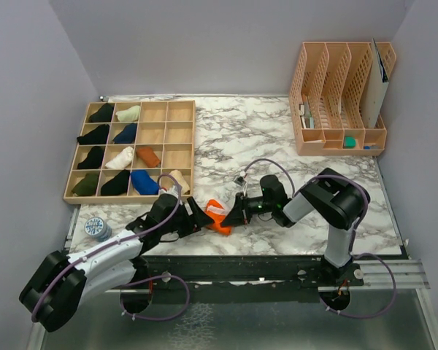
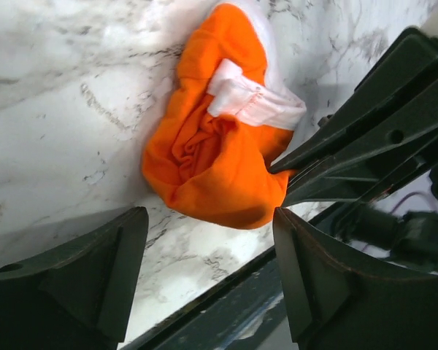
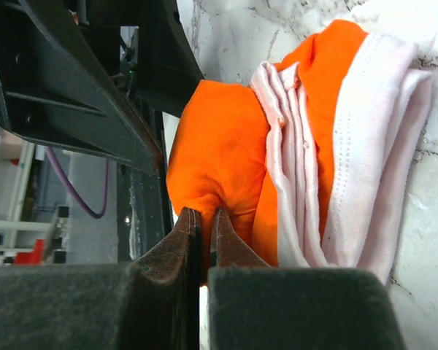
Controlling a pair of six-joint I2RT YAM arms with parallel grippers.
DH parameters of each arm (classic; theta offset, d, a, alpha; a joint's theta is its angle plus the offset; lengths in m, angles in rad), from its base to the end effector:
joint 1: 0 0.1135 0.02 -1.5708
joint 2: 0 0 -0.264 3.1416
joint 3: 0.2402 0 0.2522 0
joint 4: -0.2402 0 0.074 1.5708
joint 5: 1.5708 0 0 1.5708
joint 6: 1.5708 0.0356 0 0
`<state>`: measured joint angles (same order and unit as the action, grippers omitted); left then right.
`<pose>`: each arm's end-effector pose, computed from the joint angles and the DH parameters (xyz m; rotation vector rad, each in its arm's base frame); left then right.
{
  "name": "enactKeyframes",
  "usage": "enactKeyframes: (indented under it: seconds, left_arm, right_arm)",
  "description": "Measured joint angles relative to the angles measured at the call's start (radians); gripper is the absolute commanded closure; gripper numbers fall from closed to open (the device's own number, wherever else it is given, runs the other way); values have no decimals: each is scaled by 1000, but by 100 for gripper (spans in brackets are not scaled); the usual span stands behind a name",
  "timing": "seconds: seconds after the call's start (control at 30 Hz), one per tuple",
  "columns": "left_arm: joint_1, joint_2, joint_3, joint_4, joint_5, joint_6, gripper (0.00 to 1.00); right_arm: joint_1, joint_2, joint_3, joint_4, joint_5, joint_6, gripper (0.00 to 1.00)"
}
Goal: Roll the underwear
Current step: Roll the underwear to the center of the board.
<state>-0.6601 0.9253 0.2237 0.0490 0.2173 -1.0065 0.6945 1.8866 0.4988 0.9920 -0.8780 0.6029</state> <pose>0.1323 -0.1124 0.1461 -0.2932 2.4452 -1.0801 0.2090 0.2097 0.0972 -0.7600 2.0893 1.6477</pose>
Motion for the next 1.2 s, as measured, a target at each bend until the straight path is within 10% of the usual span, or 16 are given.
enactKeyframes:
  seconds: [0.3,0.5,0.8,1.2]
  left_arm:
    - [2,46,-3,37,-35,-109,25]
    - [2,167,58,55,-48,-105,49]
    - [0,261,112,56,-72,-72,77]
    - [-1,333,193,14,-79,-34,77]
  right_arm:
    - [-29,67,-2,90,-40,129,96]
    - [-34,77,-19,138,-39,150,91]
    - [-35,13,-51,97,5,36,40]
    - [-35,-380,-93,-339,215,-367,12]
